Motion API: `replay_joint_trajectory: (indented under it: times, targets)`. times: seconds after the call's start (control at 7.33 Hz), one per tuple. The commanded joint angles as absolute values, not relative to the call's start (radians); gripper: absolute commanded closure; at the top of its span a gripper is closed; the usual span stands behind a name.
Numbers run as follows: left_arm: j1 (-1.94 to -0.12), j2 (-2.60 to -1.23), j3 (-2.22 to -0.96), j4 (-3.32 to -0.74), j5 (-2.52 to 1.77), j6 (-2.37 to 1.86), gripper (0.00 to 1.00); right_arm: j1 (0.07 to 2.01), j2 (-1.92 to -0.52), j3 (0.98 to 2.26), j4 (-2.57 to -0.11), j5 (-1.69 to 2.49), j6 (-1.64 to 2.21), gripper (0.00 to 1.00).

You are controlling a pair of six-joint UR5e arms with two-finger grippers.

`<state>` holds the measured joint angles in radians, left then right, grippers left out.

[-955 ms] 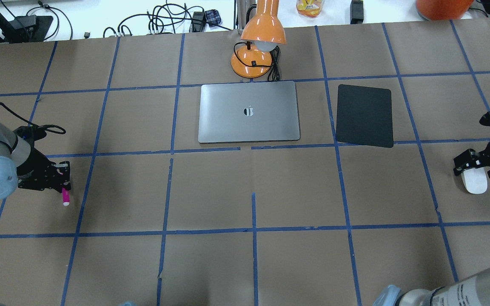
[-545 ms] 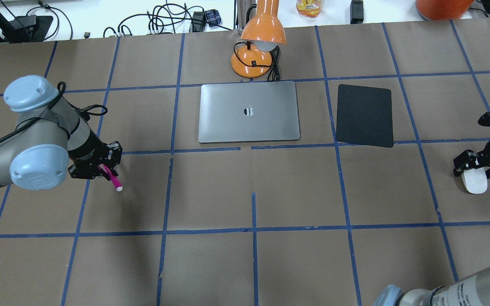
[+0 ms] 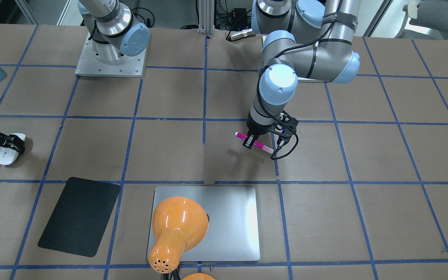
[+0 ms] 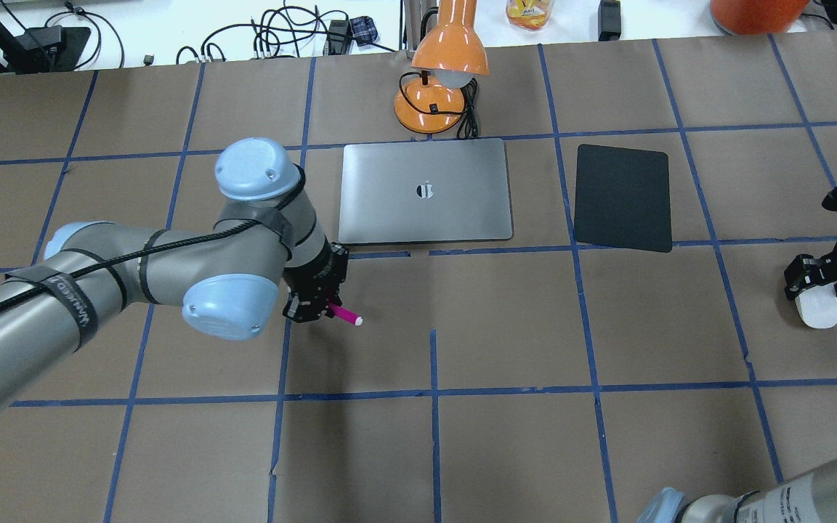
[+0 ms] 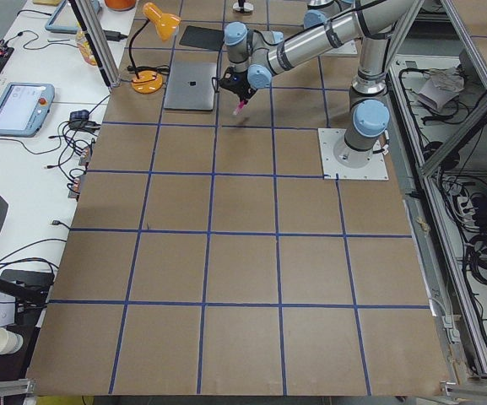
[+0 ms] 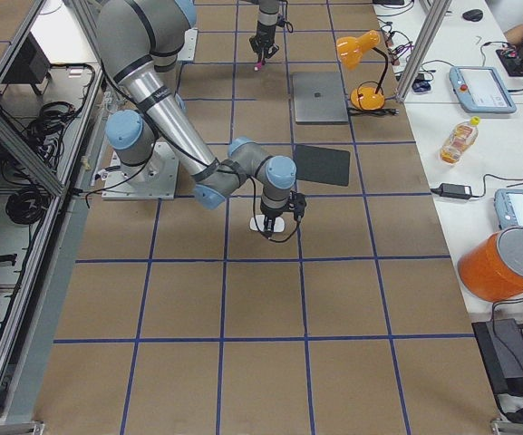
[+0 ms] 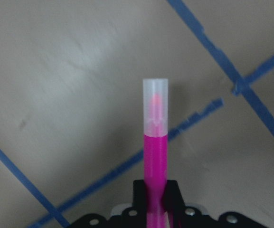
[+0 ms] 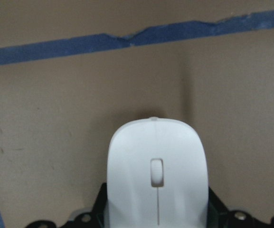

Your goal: Place pen and mouse around notebook

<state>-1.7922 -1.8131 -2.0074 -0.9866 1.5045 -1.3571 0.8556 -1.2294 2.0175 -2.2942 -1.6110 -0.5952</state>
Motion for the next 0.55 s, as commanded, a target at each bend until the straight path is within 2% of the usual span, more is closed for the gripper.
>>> replay_joint_trajectory:
  times: [0.0,0.27,0.41]
  targets:
    - [-1.920,-1.926,-1.916,-0.910,1.485,-1.691,1.00,0.906,-1.244,1.959,-2.258,-1.618,-0.594,0.64]
    - [-1.966,-2.009,-1.780,-0.952,1.485,-1.856,1.00,1.015,-1.244,1.848,-2.166,-1.605,-0.464,0.63]
    - [-1.986,-2.029,-1.772,-0.956,1.486,-1.862,1.00,1.084,-1.223,1.800,-2.152,-1.603,-0.393,0.63]
